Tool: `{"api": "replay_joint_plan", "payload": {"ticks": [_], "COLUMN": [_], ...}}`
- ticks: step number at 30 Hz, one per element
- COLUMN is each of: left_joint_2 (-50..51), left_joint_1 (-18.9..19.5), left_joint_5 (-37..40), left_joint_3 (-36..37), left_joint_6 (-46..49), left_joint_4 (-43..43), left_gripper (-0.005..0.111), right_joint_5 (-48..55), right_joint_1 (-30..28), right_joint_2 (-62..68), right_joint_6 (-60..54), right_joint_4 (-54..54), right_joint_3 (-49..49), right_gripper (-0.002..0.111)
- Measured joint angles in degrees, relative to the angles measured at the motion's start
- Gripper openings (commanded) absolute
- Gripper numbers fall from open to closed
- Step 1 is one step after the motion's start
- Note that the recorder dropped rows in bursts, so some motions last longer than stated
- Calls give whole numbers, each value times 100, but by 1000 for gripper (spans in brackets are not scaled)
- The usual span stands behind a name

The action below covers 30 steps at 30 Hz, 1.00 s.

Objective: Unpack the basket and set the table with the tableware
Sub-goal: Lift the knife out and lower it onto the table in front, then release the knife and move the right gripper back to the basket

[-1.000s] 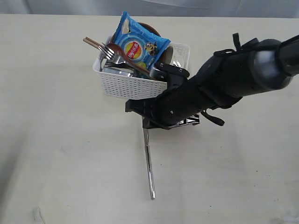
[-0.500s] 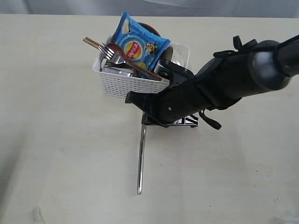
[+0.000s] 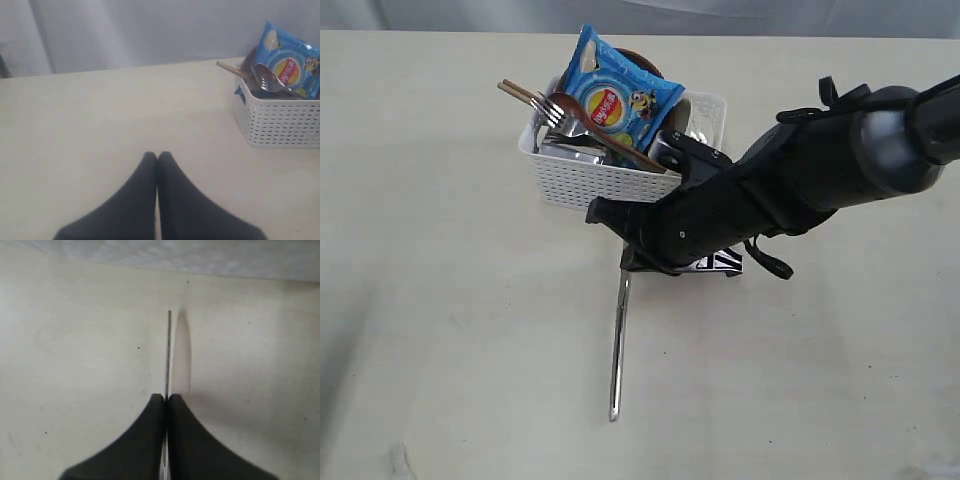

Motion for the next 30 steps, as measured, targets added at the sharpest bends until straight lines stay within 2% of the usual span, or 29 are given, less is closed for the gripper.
{"api": "replay_joint_plan", "payload": {"ticks": [2,4,10,19,25,30], "left_joint_2": [0,0,0,0,0,0], "left_joint_1": [0,0,0,0,0,0], "left_joint_5": [0,0,0,0,0,0], "left_joint_3": [0,0,0,0,0,0], "left_joint_6": [0,0,0,0,0,0], "left_joint_4": [0,0,0,0,0,0], "left_gripper": [0,0,0,0,0,0], "right_joint_5": [8,8,-14,175,615,1355], "right_joint_1": [0,0,0,-236,-102,-87], "right_joint_2": [0,0,0,-592,-1019,-501], "right_joint_6": [0,0,0,0,533,1808], "right_joint_4": [0,0,-37,-835,-2149,-4213], "right_joint_3": [0,0,0,-208,-1464,-2906], "right_gripper": [32,40,41,41,41,41]}}
